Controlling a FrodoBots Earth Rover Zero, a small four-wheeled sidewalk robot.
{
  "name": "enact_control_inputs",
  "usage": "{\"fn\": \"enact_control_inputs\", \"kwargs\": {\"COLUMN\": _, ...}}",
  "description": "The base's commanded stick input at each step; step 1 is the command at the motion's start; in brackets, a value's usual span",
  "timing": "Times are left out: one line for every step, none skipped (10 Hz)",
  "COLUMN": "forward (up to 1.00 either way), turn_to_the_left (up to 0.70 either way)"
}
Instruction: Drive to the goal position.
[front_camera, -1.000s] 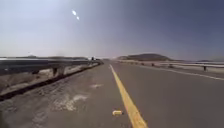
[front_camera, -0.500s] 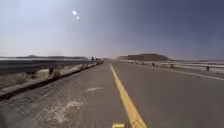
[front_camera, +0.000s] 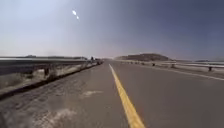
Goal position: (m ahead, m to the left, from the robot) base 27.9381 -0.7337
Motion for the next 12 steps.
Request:
{"fn": "enact_control_inputs", "kwargs": {"forward": 0.50, "turn_to_the_left": 0.00}}
{"fn": "enact_control_inputs", "kwargs": {"forward": 0.50, "turn_to_the_left": 0.00}}
{"fn": "enact_control_inputs", "kwargs": {"forward": 0.50, "turn_to_the_left": 0.00}}
{"fn": "enact_control_inputs", "kwargs": {"forward": 0.50, "turn_to_the_left": 0.00}}
{"fn": "enact_control_inputs", "kwargs": {"forward": 0.50, "turn_to_the_left": 0.00}}
{"fn": "enact_control_inputs", "kwargs": {"forward": 0.50, "turn_to_the_left": 0.00}}
{"fn": "enact_control_inputs", "kwargs": {"forward": 0.50, "turn_to_the_left": 0.00}}
{"fn": "enact_control_inputs", "kwargs": {"forward": 0.50, "turn_to_the_left": 0.00}}
{"fn": "enact_control_inputs", "kwargs": {"forward": 0.50, "turn_to_the_left": 0.00}}
{"fn": "enact_control_inputs", "kwargs": {"forward": 0.50, "turn_to_the_left": 0.00}}
{"fn": "enact_control_inputs", "kwargs": {"forward": 0.50, "turn_to_the_left": 0.00}}
{"fn": "enact_control_inputs", "kwargs": {"forward": 0.50, "turn_to_the_left": 0.00}}
